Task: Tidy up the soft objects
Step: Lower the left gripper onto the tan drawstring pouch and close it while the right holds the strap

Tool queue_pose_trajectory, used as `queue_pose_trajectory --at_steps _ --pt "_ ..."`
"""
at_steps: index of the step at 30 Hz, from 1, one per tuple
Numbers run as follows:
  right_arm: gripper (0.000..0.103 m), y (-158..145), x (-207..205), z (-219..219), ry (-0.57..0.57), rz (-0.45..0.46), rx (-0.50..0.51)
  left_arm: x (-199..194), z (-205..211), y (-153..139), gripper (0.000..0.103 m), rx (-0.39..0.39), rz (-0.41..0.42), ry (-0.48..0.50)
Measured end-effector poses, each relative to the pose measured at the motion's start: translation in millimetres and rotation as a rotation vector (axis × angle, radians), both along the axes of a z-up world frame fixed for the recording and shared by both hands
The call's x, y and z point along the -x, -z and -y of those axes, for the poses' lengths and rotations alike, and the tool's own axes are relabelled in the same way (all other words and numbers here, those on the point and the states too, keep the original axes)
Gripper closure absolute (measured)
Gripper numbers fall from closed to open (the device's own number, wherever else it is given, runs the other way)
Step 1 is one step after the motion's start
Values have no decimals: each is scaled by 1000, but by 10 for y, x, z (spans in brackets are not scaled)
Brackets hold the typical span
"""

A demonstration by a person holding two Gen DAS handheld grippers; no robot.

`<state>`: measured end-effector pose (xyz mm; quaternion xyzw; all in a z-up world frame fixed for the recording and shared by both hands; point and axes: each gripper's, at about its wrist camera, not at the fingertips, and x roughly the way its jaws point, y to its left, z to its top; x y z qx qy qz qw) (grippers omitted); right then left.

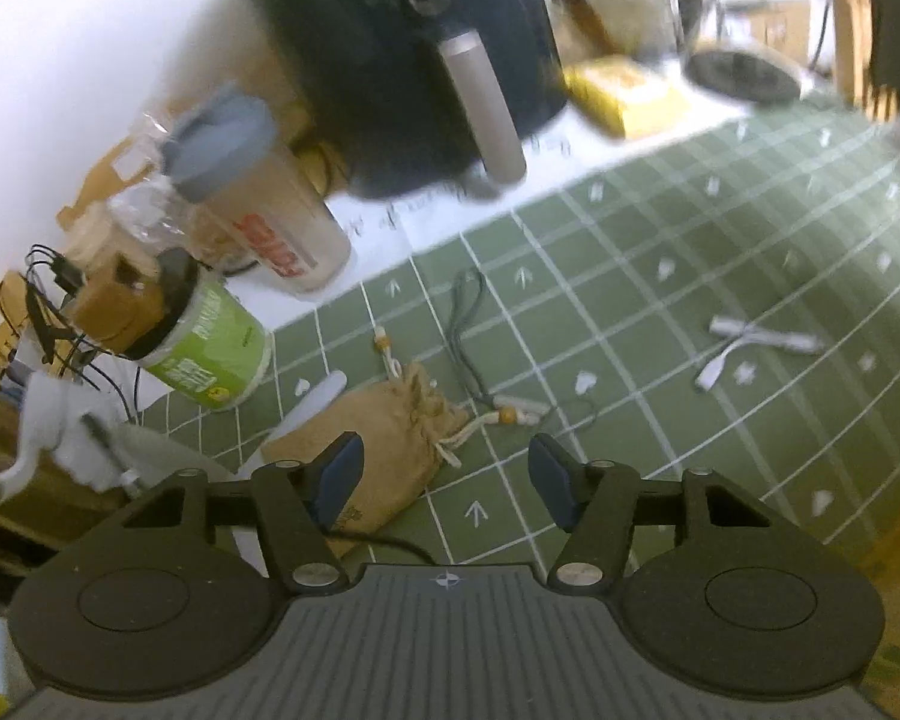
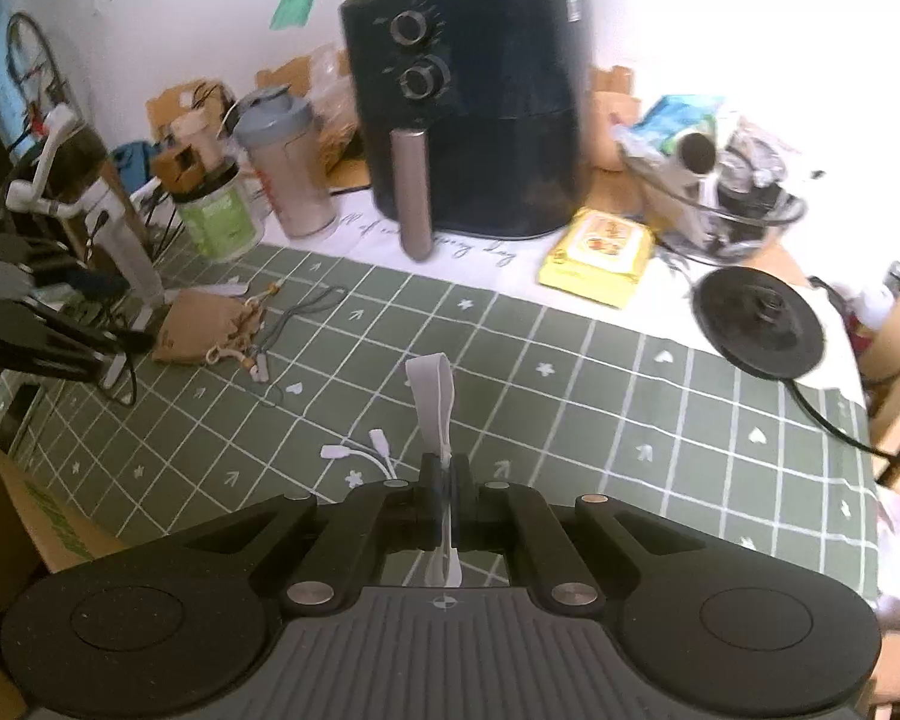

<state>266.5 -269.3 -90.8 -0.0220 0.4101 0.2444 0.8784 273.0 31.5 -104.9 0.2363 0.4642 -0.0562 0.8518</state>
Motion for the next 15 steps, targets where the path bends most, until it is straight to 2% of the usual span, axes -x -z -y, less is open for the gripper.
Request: queue_pose_trajectory --at_steps 13,14,15 --pt "98 -94 405 361 139 12 8 -660 55 640 49 -140 -152 -69" --pt "98 -98 424 380 144 12 9 -698 42 677 52 -138 -161 -77" --pt "98 -103 443 397 149 12 10 -729 17 719 58 -131 -176 -84"
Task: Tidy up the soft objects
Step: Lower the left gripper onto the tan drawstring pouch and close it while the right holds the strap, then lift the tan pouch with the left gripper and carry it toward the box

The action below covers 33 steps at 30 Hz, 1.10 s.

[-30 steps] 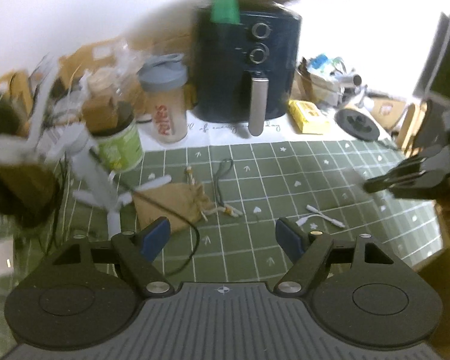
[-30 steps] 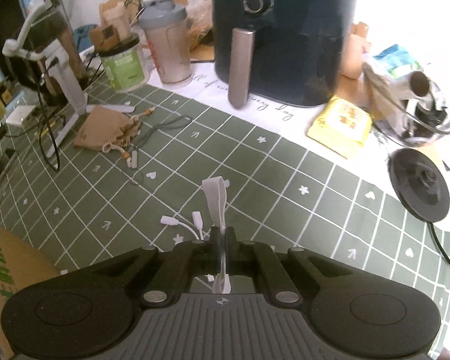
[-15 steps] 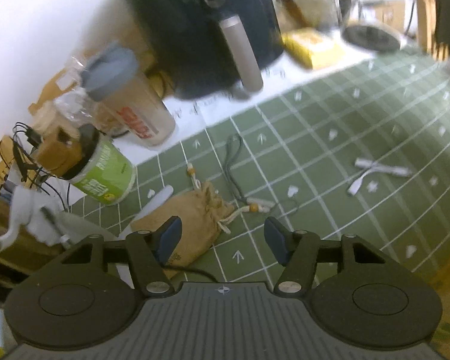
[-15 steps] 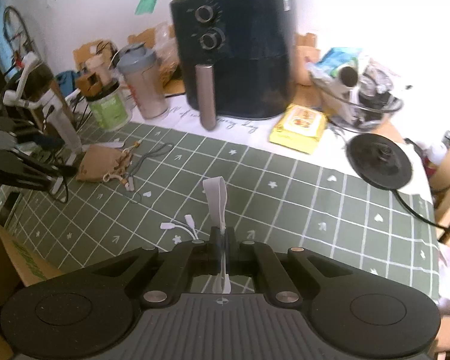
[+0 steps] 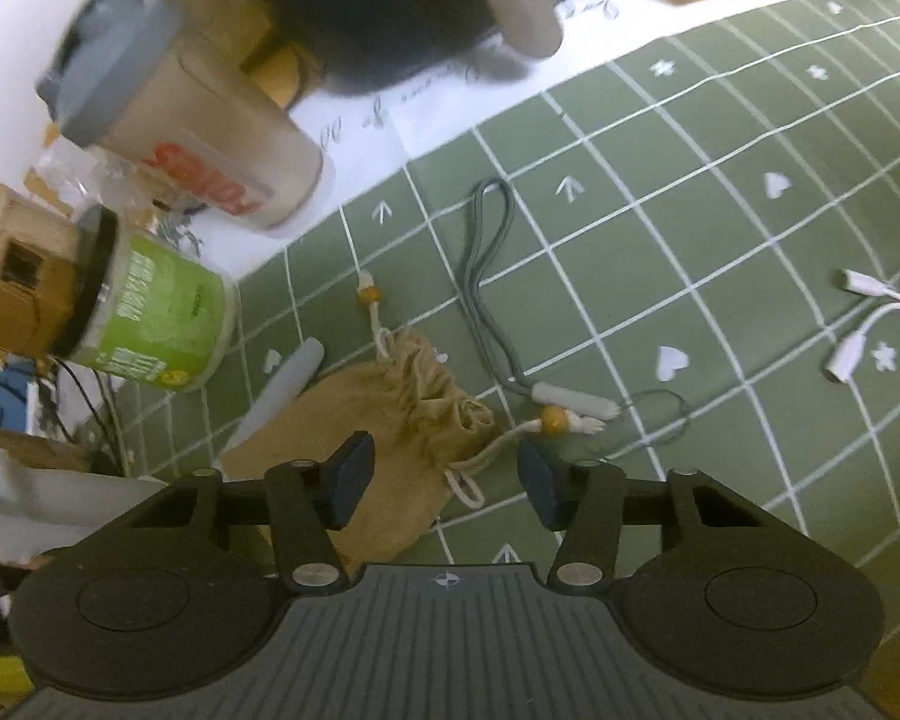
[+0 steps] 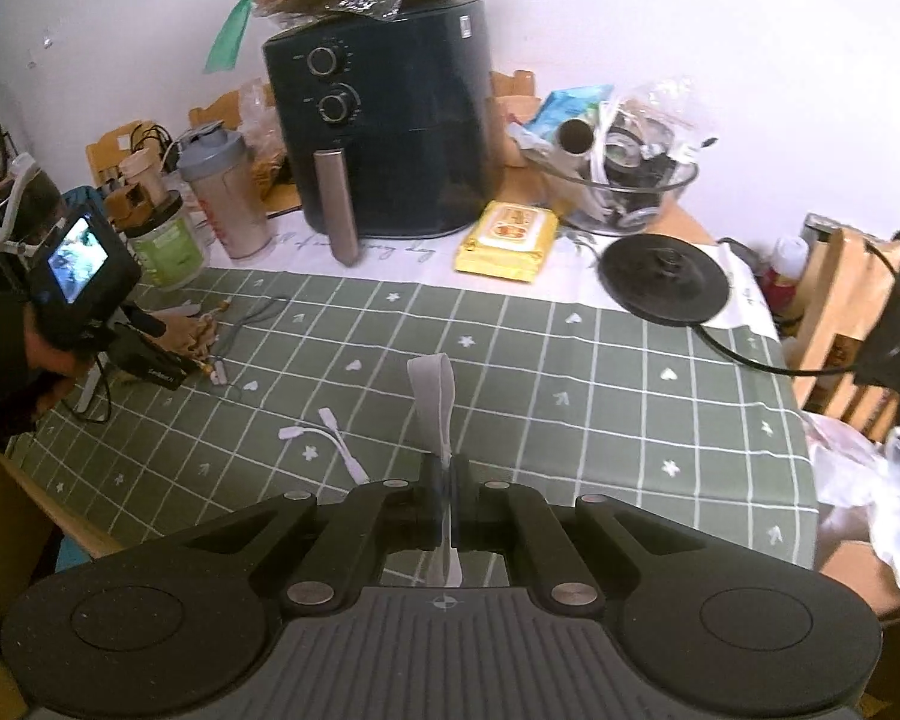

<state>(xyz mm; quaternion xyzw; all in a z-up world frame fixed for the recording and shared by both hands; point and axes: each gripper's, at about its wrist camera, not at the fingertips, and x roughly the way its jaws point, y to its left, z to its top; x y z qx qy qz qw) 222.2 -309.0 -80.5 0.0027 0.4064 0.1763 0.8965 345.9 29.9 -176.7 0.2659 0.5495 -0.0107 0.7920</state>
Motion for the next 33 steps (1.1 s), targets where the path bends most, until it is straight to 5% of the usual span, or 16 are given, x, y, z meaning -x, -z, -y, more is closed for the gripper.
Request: queue_pose_trajectory --at_steps 11,33 --pt "98 7 128 105 40 -10 -7 -115 -161 122 91 70 -42 -76" --pt "98 -140 253 -115 66 -51 -39 591 -272 -988 94 435 222 -64"
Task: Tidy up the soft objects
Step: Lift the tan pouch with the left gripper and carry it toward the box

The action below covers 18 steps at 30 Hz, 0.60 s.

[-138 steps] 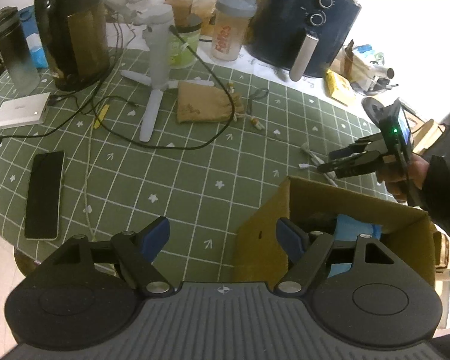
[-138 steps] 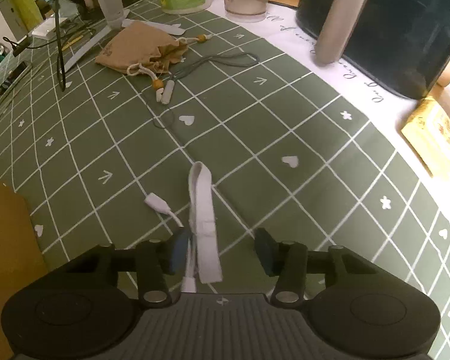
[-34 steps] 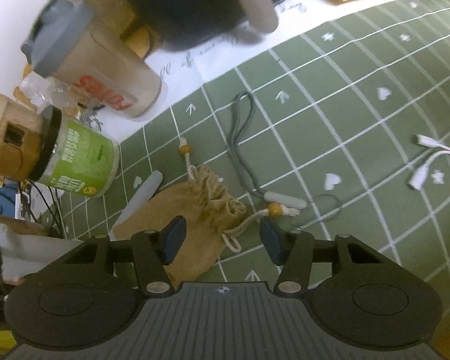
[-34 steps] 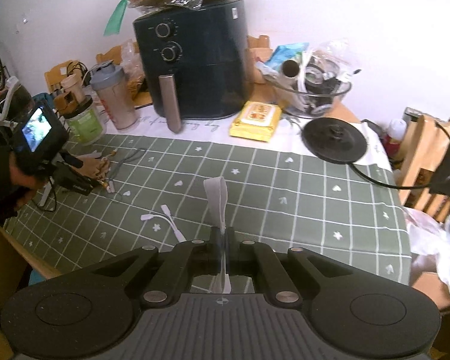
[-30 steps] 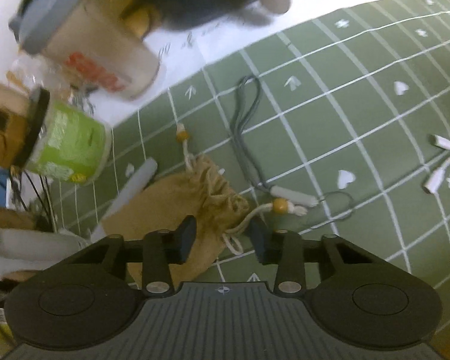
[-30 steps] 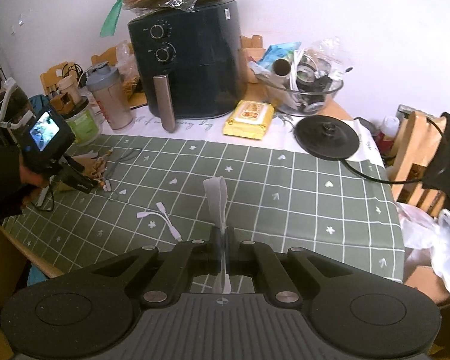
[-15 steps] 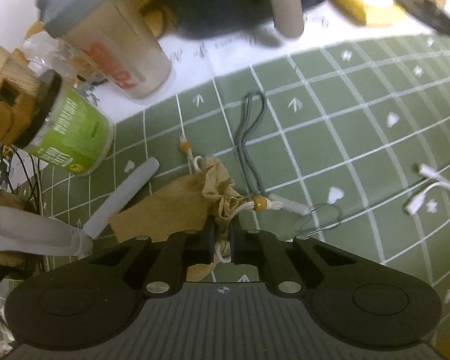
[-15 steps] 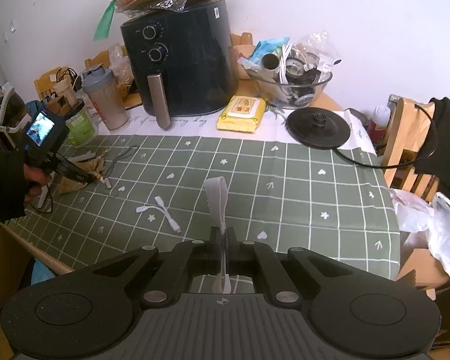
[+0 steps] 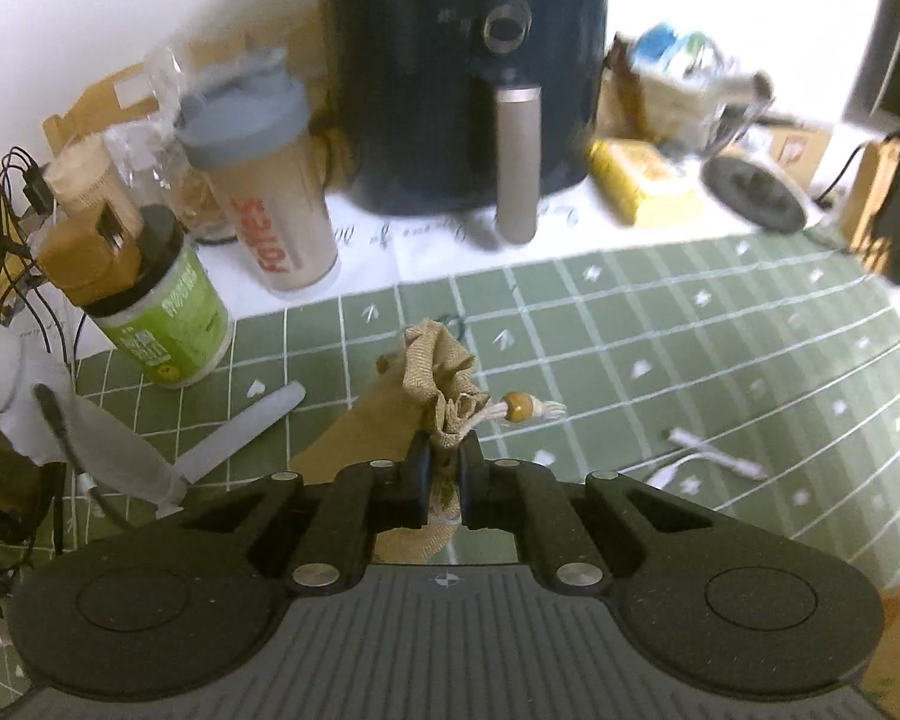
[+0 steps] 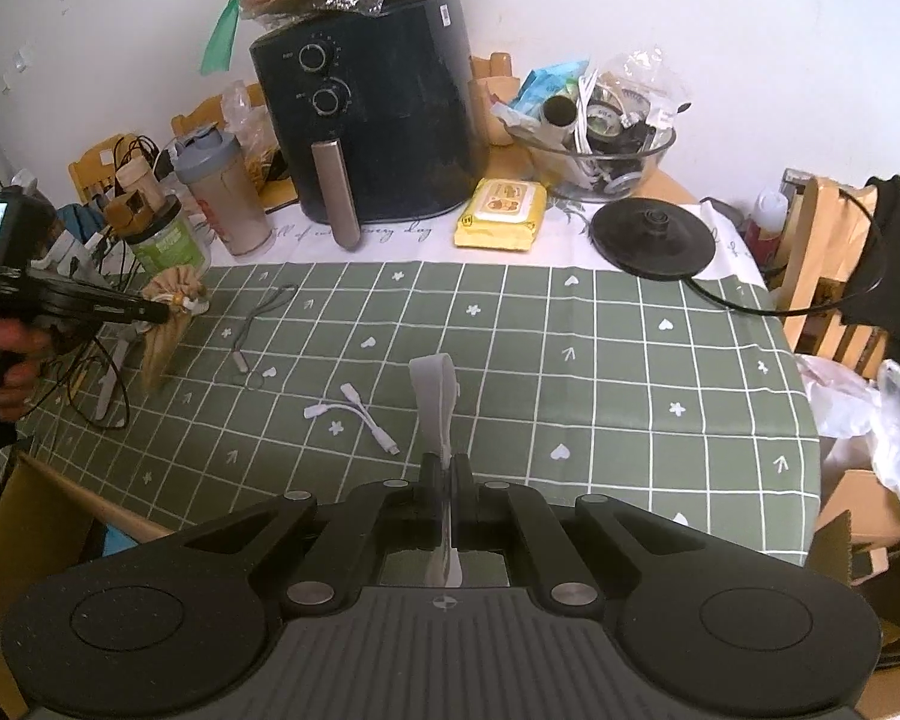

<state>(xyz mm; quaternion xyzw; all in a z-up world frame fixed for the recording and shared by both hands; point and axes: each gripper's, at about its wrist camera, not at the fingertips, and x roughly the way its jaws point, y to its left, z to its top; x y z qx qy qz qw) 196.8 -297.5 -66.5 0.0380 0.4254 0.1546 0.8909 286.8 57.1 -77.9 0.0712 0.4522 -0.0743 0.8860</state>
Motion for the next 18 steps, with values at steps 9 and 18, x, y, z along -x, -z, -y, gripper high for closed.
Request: queue_pose_trajectory --at_steps 9,18 --pt "98 -345 128 -7 6 51 -22 414 -13 -617 94 133 117 25" --pt "98 -586 350 -131 -22 80 -44 896 -58 -1096 94 231 195 72"
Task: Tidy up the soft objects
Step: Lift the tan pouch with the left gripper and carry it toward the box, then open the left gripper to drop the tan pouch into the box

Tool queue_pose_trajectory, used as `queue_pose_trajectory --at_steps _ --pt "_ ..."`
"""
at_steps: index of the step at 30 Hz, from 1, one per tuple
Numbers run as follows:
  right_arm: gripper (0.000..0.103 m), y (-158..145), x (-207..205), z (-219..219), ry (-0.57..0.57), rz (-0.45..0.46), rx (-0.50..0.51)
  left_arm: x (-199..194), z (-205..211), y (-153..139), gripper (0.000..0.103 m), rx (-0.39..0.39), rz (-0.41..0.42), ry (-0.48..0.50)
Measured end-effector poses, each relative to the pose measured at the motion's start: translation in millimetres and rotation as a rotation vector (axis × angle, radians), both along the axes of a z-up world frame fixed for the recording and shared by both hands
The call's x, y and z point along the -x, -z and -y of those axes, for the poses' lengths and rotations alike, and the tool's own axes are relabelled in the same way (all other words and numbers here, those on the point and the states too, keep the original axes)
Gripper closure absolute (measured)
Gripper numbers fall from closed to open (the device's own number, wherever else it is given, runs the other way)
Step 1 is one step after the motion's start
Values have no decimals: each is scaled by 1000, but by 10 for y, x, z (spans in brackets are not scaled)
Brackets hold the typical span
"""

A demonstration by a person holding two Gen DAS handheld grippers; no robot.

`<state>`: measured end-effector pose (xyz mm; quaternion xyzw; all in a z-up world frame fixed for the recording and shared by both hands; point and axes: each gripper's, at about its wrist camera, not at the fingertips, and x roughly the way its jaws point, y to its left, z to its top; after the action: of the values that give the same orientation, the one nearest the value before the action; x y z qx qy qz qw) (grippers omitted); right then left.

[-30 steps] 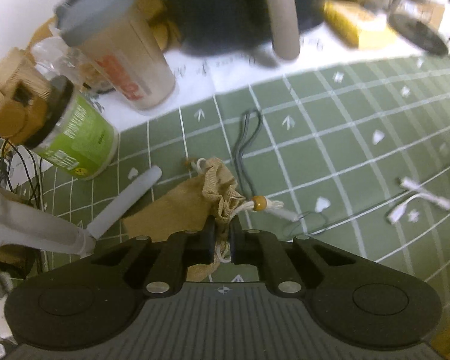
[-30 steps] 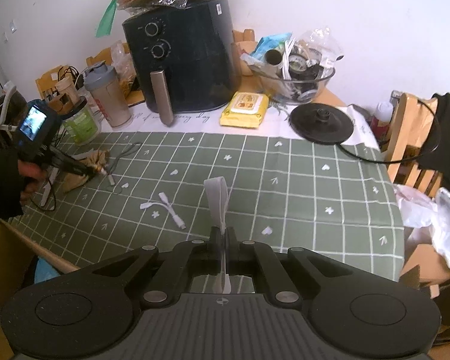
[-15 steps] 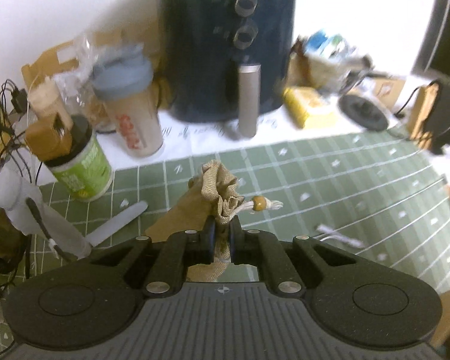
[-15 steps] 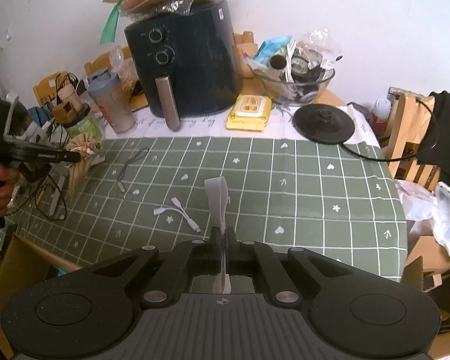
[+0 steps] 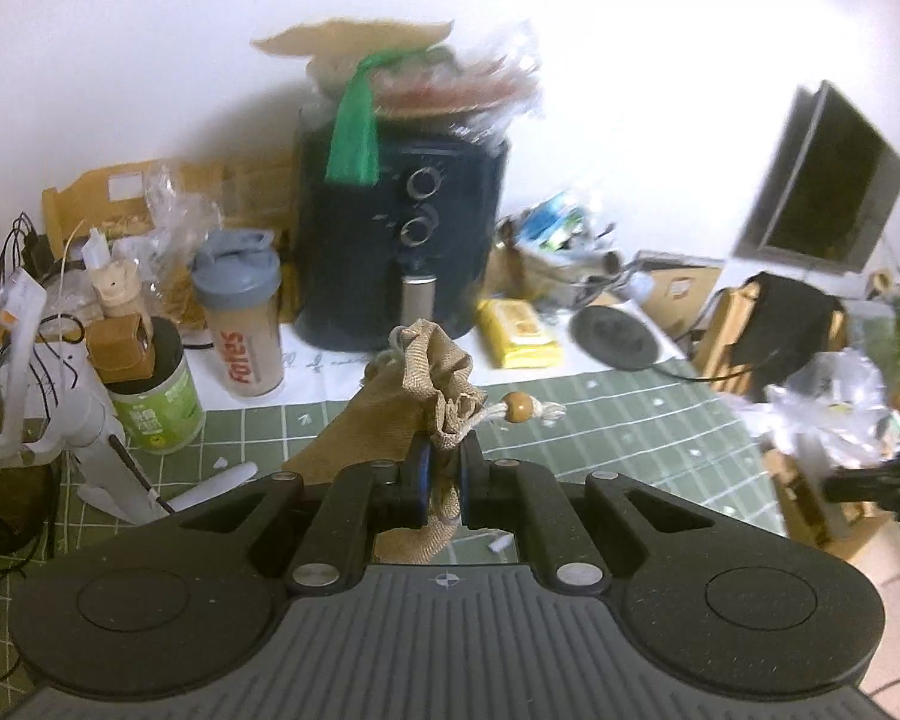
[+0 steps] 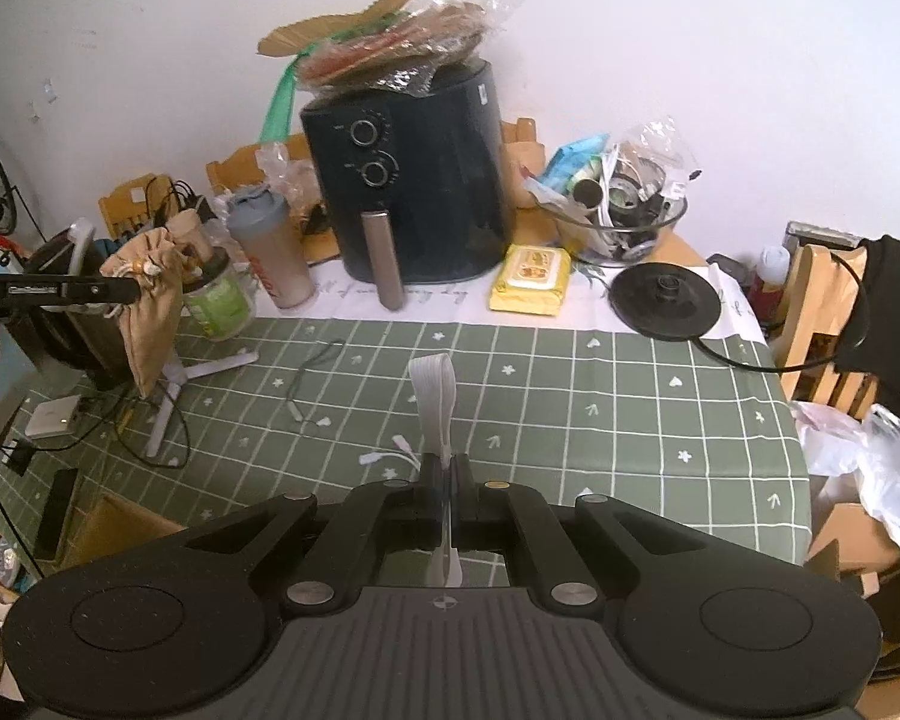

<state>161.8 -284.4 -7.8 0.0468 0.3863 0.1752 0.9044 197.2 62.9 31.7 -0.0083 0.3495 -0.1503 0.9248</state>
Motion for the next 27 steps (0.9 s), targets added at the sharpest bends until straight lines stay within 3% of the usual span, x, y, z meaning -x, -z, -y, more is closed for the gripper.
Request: queue_pose_trajectory --at_steps 9,16,27 --pt "98 -5 248 -171 -30 -14 -45 580 70 -104 94 15 -14 80" --pt "98 16 421 -237 -34 -21 -59 1008 222 -117 94 -29 -25 157" --pt "98 7 651 -258 -29 -22 -67 1332 301 207 93 34 -124 197"
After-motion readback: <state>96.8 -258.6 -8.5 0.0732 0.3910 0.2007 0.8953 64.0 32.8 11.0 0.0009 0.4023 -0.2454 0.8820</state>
